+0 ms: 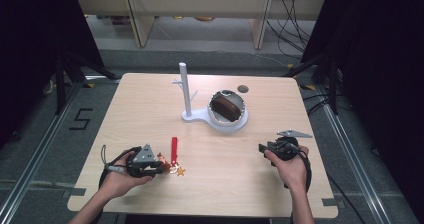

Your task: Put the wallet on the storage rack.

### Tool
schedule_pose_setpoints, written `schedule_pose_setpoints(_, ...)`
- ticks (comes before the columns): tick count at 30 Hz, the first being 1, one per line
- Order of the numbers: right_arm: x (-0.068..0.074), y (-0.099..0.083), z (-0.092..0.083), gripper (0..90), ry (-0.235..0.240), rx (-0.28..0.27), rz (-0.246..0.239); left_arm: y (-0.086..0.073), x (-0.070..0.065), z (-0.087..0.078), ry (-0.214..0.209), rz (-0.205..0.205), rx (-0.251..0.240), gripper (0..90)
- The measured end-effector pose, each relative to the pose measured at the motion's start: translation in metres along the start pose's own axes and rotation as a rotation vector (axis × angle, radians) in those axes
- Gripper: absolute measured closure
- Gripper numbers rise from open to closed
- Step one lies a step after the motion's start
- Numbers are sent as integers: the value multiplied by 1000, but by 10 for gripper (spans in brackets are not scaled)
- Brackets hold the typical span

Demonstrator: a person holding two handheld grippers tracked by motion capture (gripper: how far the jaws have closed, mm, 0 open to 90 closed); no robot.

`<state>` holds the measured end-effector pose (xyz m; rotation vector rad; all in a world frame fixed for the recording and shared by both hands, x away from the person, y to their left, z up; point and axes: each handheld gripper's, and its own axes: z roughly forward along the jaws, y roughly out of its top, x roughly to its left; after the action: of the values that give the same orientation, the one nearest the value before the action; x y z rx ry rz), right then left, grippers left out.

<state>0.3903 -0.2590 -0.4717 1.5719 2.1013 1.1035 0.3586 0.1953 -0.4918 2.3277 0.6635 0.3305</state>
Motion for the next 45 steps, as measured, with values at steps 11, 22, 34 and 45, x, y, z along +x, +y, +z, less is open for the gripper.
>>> schedule_pose_setpoints(11,0,-1,1,573,0,-3,-3,4,-4,-2,24,0,13,852)
schedule_pose_setpoints(22,-1,-2,1,570,-2,1,5,1,-3,-3,41,-22,3,853)
schedule_pose_setpoints(34,-2,-3,1,563,-3,-2,3,7,0,-13,67,-54,-70,855)
schedule_pose_setpoints(45,-3,-5,2,558,-8,-13,-10,40,17,-40,164,-112,-275,856)
